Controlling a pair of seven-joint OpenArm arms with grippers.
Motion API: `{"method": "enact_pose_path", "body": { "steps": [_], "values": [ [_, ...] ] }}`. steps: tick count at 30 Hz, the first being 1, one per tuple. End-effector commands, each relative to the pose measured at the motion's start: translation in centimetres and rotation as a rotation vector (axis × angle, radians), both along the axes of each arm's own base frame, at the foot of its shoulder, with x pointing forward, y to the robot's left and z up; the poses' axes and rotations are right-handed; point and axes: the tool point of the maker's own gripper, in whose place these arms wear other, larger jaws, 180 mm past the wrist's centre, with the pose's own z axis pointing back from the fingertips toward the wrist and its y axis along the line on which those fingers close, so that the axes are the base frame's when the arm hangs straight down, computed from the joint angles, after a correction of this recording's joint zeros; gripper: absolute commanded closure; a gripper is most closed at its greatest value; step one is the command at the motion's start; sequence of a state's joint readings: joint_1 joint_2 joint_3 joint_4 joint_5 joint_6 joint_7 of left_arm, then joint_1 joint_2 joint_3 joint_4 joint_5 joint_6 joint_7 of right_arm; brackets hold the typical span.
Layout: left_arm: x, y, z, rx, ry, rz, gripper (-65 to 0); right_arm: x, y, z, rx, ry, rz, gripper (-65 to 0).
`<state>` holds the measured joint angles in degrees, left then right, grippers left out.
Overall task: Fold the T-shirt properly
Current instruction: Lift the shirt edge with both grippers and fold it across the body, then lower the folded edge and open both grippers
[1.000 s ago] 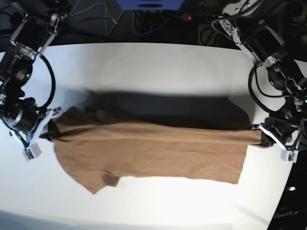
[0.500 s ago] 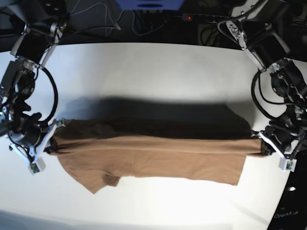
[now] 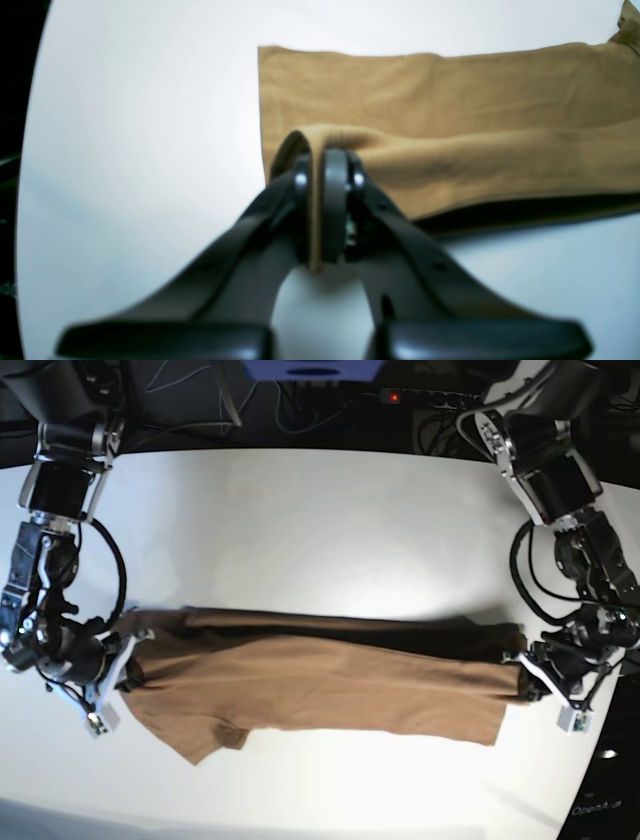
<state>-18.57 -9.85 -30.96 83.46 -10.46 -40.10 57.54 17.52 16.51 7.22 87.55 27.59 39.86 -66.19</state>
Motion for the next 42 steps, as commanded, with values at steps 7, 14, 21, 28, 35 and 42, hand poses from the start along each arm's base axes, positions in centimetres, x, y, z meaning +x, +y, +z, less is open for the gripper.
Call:
{"method": "enact_pose_path", "body": {
  "steps": [7,14,21,28,35,42],
  "values": [
    [1.3,0.7,1.0,-0.027,-0.064,0.009,-3.3,1.1,-1.2,0.7,-0.043,-0.037,-0.026,-0.9],
    [1.1,0.5,-0.7,-0.066,-0.041,0.014,-3.6,0.8,-0.8,0.2,-0.025,-0.045,-0.023,-1.5],
    [0.1,1.0,-2.1,-0.058,0.002,0.018,-3.9,0.3,-1.0,-0.4,-0.025,-0.029,-0.027,-9.4],
    [-0.6,1.1,-2.6,-0.056,0.012,0.022,-30.4,0.1,-1.0,-0.6,-0.025,-0.025,-0.029,-45.4],
    [-0.8,1.3,-1.4,-0.030,-0.022,0.019,-58.0,0.2,-1.9,-0.2,-0.008,-0.038,-0.061,-65.0],
    [0.0,1.2,0.8,-0.009,-0.080,0.016,-58.5,1.8,-3.3,2.3,0.001,-0.104,-0.107,-65.0]
  ]
}}
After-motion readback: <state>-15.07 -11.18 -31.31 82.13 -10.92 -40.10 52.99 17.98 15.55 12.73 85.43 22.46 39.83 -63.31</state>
